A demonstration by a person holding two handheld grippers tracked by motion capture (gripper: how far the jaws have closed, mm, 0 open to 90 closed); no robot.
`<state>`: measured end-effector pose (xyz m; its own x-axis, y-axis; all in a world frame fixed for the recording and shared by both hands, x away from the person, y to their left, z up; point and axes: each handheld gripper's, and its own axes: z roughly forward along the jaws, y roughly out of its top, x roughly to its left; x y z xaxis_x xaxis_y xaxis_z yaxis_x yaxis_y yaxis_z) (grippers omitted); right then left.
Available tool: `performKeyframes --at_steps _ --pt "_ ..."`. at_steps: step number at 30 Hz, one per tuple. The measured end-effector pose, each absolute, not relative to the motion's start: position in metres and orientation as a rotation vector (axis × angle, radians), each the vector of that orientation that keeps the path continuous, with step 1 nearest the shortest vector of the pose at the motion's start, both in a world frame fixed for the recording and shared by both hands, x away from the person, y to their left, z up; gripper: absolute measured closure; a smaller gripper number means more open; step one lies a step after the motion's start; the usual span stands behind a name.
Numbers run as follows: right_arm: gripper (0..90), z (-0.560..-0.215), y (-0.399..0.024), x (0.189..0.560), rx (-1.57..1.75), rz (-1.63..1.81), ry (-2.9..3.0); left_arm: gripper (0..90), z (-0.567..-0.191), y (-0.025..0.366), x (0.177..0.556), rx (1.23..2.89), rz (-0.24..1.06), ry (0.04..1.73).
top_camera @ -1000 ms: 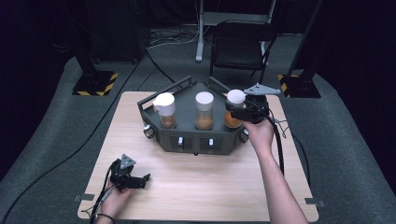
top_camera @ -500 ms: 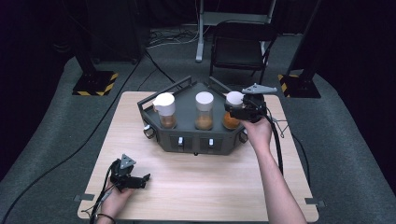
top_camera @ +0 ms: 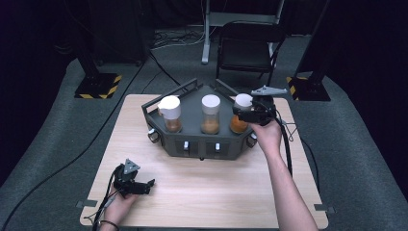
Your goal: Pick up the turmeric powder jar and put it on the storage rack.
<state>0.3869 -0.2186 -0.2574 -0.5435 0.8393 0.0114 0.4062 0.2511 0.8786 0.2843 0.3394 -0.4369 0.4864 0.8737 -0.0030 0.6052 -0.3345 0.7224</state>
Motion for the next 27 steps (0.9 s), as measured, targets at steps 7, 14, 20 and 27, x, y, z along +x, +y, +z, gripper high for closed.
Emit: performKeyframes --at_steps 7,14,20,27 --pt "22.3 -0.258 -0.219 0.385 1.138 1.231 2.065 0.5 -0.437 0.339 0.284 2.063 0.515 1.215" --pt "17.1 -0.262 -0.226 0.380 1.126 1.244 2.074 0.5 -0.437 0.339 0.284 2.063 0.515 1.215" --pt "14.1 -0.269 -0.233 0.376 1.136 1.245 2.073 0.5 -0.437 0.339 0.284 2.063 0.515 1.215" --pt "13.2 -0.282 -0.244 0.370 1.144 1.247 2.083 0.5 -0.437 0.339 0.284 2.063 0.516 1.215"
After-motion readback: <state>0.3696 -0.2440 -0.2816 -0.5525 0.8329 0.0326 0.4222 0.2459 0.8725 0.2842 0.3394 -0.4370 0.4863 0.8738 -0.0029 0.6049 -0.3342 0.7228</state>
